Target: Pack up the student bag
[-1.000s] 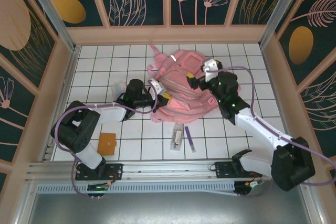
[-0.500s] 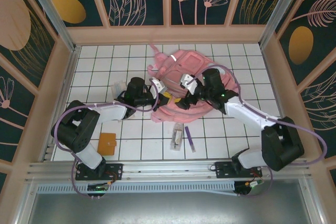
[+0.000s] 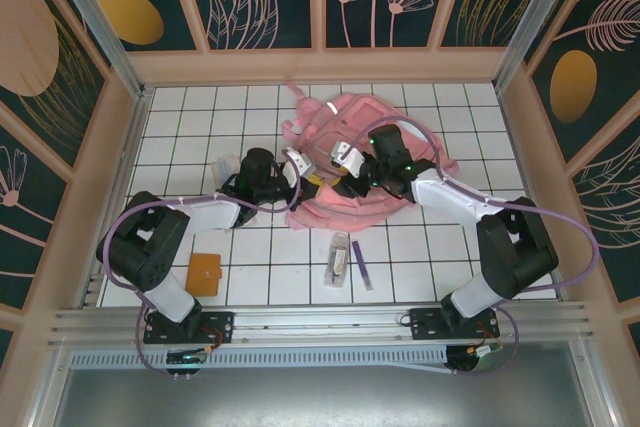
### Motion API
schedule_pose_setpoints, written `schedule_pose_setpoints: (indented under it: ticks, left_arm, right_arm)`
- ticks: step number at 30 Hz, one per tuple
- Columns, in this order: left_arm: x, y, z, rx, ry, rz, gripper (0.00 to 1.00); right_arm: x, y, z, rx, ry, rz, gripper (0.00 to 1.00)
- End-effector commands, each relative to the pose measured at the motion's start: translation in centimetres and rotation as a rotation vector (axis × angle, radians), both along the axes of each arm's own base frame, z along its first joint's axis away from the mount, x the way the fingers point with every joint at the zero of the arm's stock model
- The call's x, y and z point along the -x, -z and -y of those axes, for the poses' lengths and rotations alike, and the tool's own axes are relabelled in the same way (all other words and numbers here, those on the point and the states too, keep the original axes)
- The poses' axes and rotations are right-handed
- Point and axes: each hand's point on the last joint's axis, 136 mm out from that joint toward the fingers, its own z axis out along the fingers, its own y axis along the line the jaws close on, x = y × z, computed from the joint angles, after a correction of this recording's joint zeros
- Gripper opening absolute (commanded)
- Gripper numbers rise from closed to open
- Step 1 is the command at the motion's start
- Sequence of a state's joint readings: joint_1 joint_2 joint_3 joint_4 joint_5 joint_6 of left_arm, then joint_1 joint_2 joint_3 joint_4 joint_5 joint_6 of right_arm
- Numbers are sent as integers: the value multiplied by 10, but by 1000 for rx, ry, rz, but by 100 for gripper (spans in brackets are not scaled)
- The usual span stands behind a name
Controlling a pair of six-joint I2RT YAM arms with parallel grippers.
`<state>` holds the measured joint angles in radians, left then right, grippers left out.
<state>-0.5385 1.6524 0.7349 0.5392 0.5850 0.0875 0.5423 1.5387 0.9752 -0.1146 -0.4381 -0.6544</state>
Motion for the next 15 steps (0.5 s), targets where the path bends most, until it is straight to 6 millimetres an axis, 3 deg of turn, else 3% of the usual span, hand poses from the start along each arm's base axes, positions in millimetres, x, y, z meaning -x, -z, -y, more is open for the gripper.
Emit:
schedule_pose_setpoints:
  ticks: [1,4,8,11,13,15]
  left_arm:
    - [-26,-32,-18,57,-92,86,0]
    - [-29,-32,-21,45,-84,107,0]
    - [-42,-31,-34,32,-131,101,0]
    - [-66,-25,-64,4,-263,88,0]
    - [-79,-13,-81,-25,-321,59,0]
    - [-77,-1,-73,-39,-265,23,0]
  right_arm:
    - [-5,9,10,136,7,53,35]
    - [-10,9,14,192,10,115,0]
    - [-2,1,22,230,-67,233,0]
    - [10,-1,40,280,-134,359,0]
    - [10,-4,65,279,-126,394,0]
    - [11,-4,79,298,-127,417,0]
